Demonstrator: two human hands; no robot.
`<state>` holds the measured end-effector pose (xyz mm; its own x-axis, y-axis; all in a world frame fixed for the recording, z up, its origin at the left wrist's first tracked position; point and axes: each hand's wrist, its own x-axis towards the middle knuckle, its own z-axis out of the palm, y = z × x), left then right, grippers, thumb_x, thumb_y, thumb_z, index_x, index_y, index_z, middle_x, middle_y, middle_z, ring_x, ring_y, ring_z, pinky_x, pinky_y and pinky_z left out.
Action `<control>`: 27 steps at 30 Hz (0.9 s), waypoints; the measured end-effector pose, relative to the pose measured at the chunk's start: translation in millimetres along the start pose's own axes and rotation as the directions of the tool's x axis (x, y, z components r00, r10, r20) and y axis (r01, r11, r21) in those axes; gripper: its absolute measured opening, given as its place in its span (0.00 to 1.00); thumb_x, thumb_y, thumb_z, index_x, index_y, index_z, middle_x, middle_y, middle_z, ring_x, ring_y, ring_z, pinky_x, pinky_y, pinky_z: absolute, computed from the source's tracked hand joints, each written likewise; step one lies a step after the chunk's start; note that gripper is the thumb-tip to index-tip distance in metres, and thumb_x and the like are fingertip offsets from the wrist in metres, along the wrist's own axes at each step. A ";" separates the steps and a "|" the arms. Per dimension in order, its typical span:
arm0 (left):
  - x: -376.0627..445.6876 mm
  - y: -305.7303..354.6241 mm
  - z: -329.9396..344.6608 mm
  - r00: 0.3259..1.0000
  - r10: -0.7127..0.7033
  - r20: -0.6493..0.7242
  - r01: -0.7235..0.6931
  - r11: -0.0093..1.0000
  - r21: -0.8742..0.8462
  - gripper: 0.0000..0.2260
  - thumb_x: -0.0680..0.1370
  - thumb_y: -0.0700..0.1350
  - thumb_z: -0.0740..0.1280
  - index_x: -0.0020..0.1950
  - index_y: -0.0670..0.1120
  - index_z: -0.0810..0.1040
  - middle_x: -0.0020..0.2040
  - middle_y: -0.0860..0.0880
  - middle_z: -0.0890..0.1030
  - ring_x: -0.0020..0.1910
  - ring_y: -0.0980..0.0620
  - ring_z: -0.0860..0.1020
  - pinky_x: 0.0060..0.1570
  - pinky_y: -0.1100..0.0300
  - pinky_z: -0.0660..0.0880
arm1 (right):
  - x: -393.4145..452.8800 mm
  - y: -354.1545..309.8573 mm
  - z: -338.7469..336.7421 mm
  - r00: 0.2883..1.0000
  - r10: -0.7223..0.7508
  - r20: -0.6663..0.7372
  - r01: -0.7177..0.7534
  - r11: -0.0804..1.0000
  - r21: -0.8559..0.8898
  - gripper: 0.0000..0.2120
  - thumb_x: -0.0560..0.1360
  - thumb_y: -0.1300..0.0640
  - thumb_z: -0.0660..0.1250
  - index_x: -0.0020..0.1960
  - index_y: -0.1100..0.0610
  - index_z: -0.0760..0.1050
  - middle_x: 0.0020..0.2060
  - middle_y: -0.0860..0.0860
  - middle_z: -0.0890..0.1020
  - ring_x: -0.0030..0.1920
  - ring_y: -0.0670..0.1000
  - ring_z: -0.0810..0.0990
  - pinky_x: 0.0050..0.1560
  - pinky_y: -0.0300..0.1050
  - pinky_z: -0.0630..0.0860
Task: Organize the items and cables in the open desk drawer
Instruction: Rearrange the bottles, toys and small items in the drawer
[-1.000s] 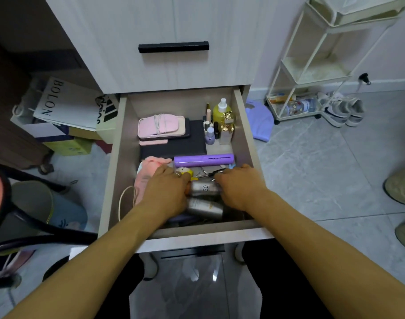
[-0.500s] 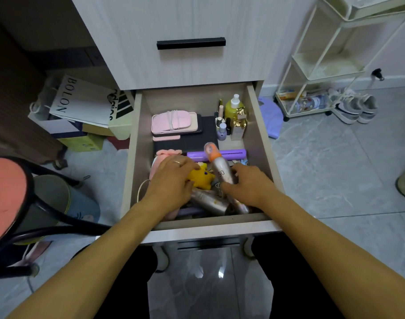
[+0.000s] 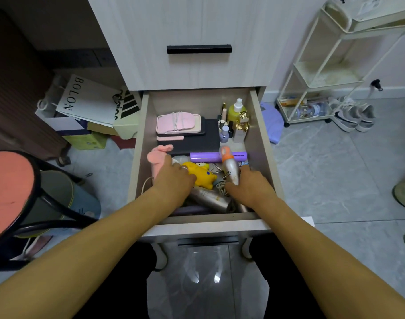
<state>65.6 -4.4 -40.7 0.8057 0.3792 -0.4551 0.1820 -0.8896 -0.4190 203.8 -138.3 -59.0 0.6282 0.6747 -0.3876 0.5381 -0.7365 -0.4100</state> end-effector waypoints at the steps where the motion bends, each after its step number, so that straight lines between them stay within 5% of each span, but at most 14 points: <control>1: 5.0 2.5 0.5 0.999 0.023 -0.023 -0.022 1.000 0.020 0.11 0.80 0.48 0.63 0.63 0.52 0.73 0.62 0.48 0.78 0.63 0.45 0.74 0.67 0.46 0.60 | -0.1 0.1 0.8 1.000 -0.001 -0.001 0.001 1.000 -0.024 0.25 0.74 0.46 0.67 0.64 0.60 0.67 0.57 0.59 0.77 0.51 0.59 0.78 0.43 0.45 0.70; 5: 15.8 16.3 1.1 0.984 0.156 -0.086 -0.153 0.987 0.041 0.13 0.83 0.46 0.58 0.67 0.50 0.72 0.65 0.46 0.77 0.65 0.43 0.72 0.64 0.51 0.63 | 1.5 1.8 4.5 1.000 0.020 0.013 -0.019 0.997 -0.078 0.26 0.76 0.46 0.65 0.67 0.61 0.64 0.60 0.61 0.75 0.56 0.62 0.77 0.48 0.48 0.73; 10: 15.7 13.5 3.3 0.983 0.134 -0.127 -0.136 0.991 -0.005 0.15 0.82 0.49 0.58 0.68 0.50 0.70 0.64 0.47 0.77 0.64 0.44 0.73 0.61 0.52 0.64 | 3.1 -0.9 6.5 0.994 0.109 0.014 -0.108 0.992 -0.066 0.26 0.79 0.50 0.64 0.71 0.60 0.60 0.62 0.61 0.73 0.58 0.60 0.77 0.52 0.48 0.73; 17: 17.0 8.9 16.6 0.991 0.105 -0.079 -0.098 0.991 0.094 0.15 0.82 0.48 0.58 0.69 0.49 0.67 0.63 0.47 0.78 0.62 0.44 0.74 0.60 0.51 0.65 | 0.9 2.4 6.9 0.993 -0.022 0.116 0.049 0.971 -0.236 0.47 0.76 0.59 0.66 0.78 0.50 0.31 0.72 0.65 0.61 0.57 0.63 0.77 0.54 0.51 0.75; 20: 20.9 18.7 13.0 0.992 0.104 -0.077 -0.099 0.992 0.074 0.15 0.82 0.46 0.58 0.69 0.47 0.65 0.60 0.47 0.80 0.61 0.45 0.77 0.60 0.54 0.64 | 3.2 2.0 -1.1 0.974 -0.202 0.105 0.222 0.940 -0.258 0.35 0.76 0.58 0.64 0.78 0.57 0.51 0.77 0.60 0.53 0.68 0.61 0.70 0.61 0.50 0.72; 22: 22.6 24.6 10.0 0.990 0.106 -0.088 -0.102 0.994 0.050 0.16 0.82 0.44 0.58 0.70 0.46 0.65 0.60 0.47 0.80 0.60 0.45 0.77 0.61 0.55 0.64 | 3.2 -0.9 -2.5 0.944 -0.278 0.177 0.310 0.933 -0.184 0.22 0.76 0.57 0.65 0.69 0.58 0.68 0.77 0.60 0.56 0.73 0.61 0.63 0.65 0.51 0.71; 25: 20.7 23.1 3.7 0.987 0.088 -0.134 -0.091 0.996 -0.011 0.17 0.80 0.45 0.61 0.69 0.45 0.65 0.60 0.46 0.80 0.60 0.43 0.77 0.60 0.54 0.64 | 3.1 -8.3 3.2 0.901 -0.319 0.293 0.369 0.919 -0.136 0.16 0.75 0.51 0.68 0.60 0.57 0.72 0.62 0.57 0.74 0.65 0.59 0.72 0.59 0.48 0.72; 27: 16.3 19.0 2.5 0.980 0.097 -0.174 -0.111 0.991 -0.070 0.19 0.78 0.48 0.64 0.68 0.45 0.65 0.59 0.45 0.80 0.60 0.43 0.76 0.59 0.54 0.64 | 5.0 -14.0 4.0 0.899 -0.326 0.292 0.388 0.902 -0.190 0.20 0.75 0.46 0.68 0.60 0.57 0.72 0.58 0.54 0.77 0.63 0.57 0.73 0.60 0.47 0.69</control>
<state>80.7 -14.5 -58.0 0.9053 0.2406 -0.3500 0.1306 -0.9419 -0.3096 197.2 -124.4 -58.5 0.2258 0.8608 -0.4560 0.8357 -0.4118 -0.3634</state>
